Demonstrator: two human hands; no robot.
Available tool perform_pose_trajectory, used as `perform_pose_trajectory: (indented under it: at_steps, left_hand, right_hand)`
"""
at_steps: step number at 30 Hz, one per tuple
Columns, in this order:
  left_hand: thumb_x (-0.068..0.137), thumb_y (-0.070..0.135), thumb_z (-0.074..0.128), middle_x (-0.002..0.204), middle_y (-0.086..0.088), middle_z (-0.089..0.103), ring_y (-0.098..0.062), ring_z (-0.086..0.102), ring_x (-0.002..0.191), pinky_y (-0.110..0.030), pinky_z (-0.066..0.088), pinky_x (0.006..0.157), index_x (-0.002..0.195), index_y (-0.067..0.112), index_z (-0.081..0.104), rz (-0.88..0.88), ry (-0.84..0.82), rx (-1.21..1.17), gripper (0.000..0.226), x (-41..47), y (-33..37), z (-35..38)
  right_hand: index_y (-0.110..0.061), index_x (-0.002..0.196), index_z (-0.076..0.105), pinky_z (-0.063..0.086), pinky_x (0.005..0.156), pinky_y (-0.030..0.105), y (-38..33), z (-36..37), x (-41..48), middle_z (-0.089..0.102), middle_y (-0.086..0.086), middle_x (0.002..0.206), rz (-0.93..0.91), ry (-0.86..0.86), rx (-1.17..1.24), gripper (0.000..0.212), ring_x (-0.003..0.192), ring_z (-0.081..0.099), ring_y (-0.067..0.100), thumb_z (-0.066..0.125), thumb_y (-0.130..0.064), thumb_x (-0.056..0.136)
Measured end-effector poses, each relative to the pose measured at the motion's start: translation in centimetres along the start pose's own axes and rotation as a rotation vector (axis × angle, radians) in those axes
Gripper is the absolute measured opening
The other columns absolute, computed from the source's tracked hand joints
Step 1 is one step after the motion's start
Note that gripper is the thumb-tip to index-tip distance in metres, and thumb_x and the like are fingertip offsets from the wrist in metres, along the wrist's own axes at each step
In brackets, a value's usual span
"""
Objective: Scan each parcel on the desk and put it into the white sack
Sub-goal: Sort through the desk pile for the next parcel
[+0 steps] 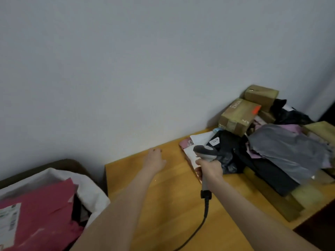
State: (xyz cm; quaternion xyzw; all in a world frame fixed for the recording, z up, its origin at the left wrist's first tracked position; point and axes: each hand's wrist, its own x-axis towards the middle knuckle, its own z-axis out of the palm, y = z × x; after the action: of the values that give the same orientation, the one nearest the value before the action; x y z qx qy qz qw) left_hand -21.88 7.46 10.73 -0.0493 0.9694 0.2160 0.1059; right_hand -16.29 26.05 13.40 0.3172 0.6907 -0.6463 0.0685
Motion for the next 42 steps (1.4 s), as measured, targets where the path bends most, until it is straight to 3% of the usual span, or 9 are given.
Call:
perform_pose_trajectory:
  at_steps: [7, 15, 18, 22, 24, 27, 32, 38, 42]
  left_hand:
    - [0.087, 0.038, 0.065, 0.141, -0.011, 0.043, -0.023, 0.043, 0.129, -0.029, 0.036, 0.1, 0.14, 0.009, 0.041, -0.02, -0.147, -0.193, 0.064, 7.0, 11.5, 7.7]
    - [0.083, 0.053, 0.064, 0.153, -0.012, 0.029, -0.027, 0.033, 0.139, -0.035, 0.031, 0.11, 0.15, 0.005, 0.017, -0.251, -0.197, -0.58, 0.095, 15.0, 18.5, 15.6]
    - [0.086, 0.046, 0.065, 0.14, -0.012, 0.048, -0.028, 0.047, 0.127, -0.037, 0.038, 0.107, 0.142, 0.007, 0.039, -0.316, -0.153, -0.609, 0.074, 17.0, 18.9, 17.4]
    - [0.088, 0.02, 0.067, 0.098, -0.011, 0.071, -0.015, 0.06, 0.08, -0.024, 0.042, 0.074, 0.092, 0.008, 0.073, -0.319, -0.082, -0.642, 0.014, 17.6, 18.6, 17.3]
    - [0.088, 0.018, 0.067, 0.103, -0.009, 0.07, -0.013, 0.056, 0.081, -0.024, 0.039, 0.074, 0.091, 0.006, 0.072, -0.318, -0.057, -0.621, 0.014, 17.7, 17.6, 15.5]
    - [0.087, 0.027, 0.069, 0.118, 0.006, 0.052, -0.018, 0.053, 0.111, -0.028, 0.041, 0.089, 0.109, 0.005, 0.064, -0.274, -0.115, -0.553, 0.032, 17.5, 16.3, 13.3]
    - [0.088, 0.046, 0.061, 0.137, -0.008, 0.046, -0.023, 0.046, 0.124, -0.028, 0.038, 0.094, 0.14, 0.006, 0.037, -0.257, -0.163, -0.616, 0.07, 17.7, 17.2, 16.1]
    - [0.074, 0.059, 0.068, 0.113, -0.016, 0.066, -0.031, 0.064, 0.098, -0.046, 0.05, 0.093, 0.117, 0.004, 0.061, -0.383, -0.109, -0.73, 0.07, 19.4, 18.5, 21.2]
    - [0.073, 0.024, 0.082, 0.097, -0.009, 0.071, -0.023, 0.066, 0.089, -0.036, 0.052, 0.092, 0.101, 0.005, 0.072, -0.368, -0.193, -0.805, 0.035, 19.0, 19.2, 20.7]
  right_hand:
    - [-0.005, 0.057, 0.062, 0.052, 0.059, 0.035, -2.1, -9.2, 12.1, 0.063, 0.006, 0.051, 0.033, 0.154, 0.02, 0.024, 0.047, 0.056, 0.02, 0.065, -0.013, 0.08]
    - [-0.002, 0.064, 0.058, 0.043, 0.05, 0.029, -2.8, -13.5, 22.6, 0.06, 0.011, 0.054, 0.118, 0.1, 0.159, 0.023, 0.045, 0.052, 0.018, 0.064, -0.006, 0.086]
    - [-0.003, 0.067, 0.06, 0.044, 0.049, 0.027, -2.6, -14.2, 24.6, 0.061, 0.009, 0.055, 0.134, 0.083, 0.168, 0.021, 0.046, 0.054, 0.017, 0.065, -0.008, 0.086]
    - [-0.003, 0.064, 0.058, 0.043, 0.048, 0.025, -2.9, -14.4, 25.5, 0.059, 0.01, 0.056, 0.142, 0.069, 0.187, 0.024, 0.045, 0.051, 0.017, 0.064, -0.005, 0.086]
    - [-0.003, 0.062, 0.057, 0.043, 0.048, 0.026, -3.5, -14.0, 25.3, 0.059, 0.011, 0.055, 0.145, 0.057, 0.192, 0.024, 0.045, 0.051, 0.018, 0.064, -0.005, 0.086]
    - [-0.003, 0.06, 0.058, 0.042, 0.047, 0.025, -3.9, -13.2, 24.8, 0.058, 0.007, 0.048, 0.159, 0.009, 0.184, 0.027, 0.041, 0.05, 0.016, 0.064, -0.006, 0.086]
    - [-0.003, 0.061, 0.059, 0.043, 0.046, 0.025, -3.4, -12.4, 24.5, 0.058, 0.005, 0.047, 0.166, -0.014, 0.156, 0.027, 0.04, 0.05, 0.013, 0.065, -0.007, 0.087]
    - [-0.004, 0.059, 0.057, 0.042, 0.045, 0.024, -1.0, -13.3, 25.5, 0.058, 0.006, 0.049, 0.188, 0.049, 0.166, 0.028, 0.039, 0.05, 0.013, 0.064, -0.005, 0.086]
    - [-0.003, 0.063, 0.058, 0.044, 0.047, 0.026, -0.9, -13.8, 25.8, 0.06, 0.009, 0.055, 0.189, 0.077, 0.167, 0.024, 0.041, 0.051, 0.014, 0.064, -0.005, 0.086]
